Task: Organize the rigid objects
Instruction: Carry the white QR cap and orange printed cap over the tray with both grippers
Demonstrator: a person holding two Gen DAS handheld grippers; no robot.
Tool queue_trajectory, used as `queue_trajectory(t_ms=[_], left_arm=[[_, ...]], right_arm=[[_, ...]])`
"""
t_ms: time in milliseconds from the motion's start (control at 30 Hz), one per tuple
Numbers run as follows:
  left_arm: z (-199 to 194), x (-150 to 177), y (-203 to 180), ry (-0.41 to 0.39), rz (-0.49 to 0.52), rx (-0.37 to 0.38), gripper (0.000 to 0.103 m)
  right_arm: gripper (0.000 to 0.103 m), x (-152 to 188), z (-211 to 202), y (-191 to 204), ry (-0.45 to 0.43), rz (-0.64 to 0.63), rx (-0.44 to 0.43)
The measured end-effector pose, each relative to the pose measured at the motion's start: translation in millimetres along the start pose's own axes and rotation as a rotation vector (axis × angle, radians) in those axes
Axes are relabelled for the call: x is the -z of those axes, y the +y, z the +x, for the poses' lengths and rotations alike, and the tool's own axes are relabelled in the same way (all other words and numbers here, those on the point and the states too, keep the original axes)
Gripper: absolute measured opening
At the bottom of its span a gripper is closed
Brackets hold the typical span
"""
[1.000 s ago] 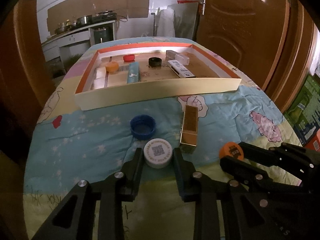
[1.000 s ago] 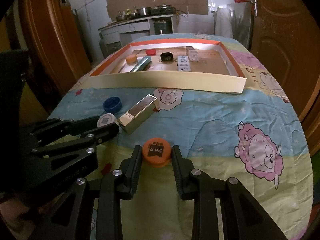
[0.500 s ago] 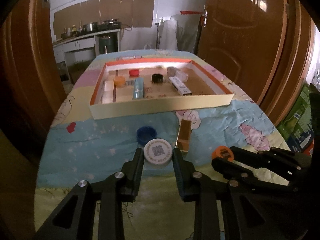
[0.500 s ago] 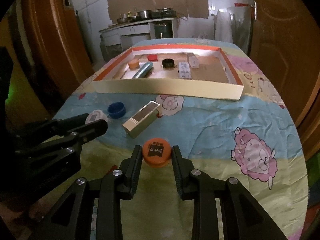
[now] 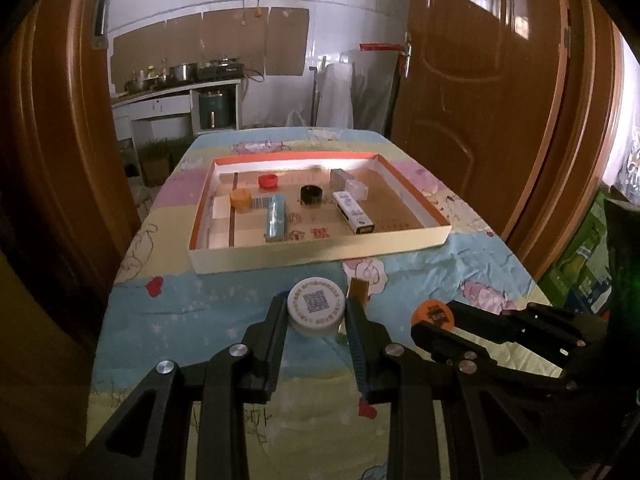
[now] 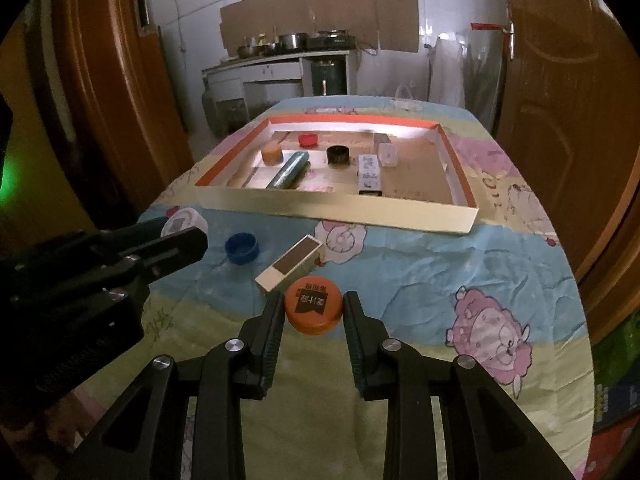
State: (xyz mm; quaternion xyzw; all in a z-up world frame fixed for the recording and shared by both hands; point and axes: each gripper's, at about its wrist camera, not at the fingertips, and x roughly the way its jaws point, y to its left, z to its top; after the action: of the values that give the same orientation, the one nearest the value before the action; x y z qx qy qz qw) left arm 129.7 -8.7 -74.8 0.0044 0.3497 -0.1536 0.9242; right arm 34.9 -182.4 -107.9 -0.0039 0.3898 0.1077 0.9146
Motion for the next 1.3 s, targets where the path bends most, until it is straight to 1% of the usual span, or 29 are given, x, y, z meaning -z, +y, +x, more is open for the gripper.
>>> queue_trajectory(t_ms=[367,667,1300], left_arm=[[8,-22,8,-0.023,-0.025,0.008,0.03],[24,-44,15,-0.028,-0.039,0.021,0.03],[71,-87,1,-0.021,-0.023,0.066,0.03]], right_arm=[[0.031,-24,-1,-10,-0.03,0.014,0.008],[0.031,-46,9,-22,-0.043,0.031,0.014],[0.031,-84,39,-65,-0.047,0.081,0.062]])
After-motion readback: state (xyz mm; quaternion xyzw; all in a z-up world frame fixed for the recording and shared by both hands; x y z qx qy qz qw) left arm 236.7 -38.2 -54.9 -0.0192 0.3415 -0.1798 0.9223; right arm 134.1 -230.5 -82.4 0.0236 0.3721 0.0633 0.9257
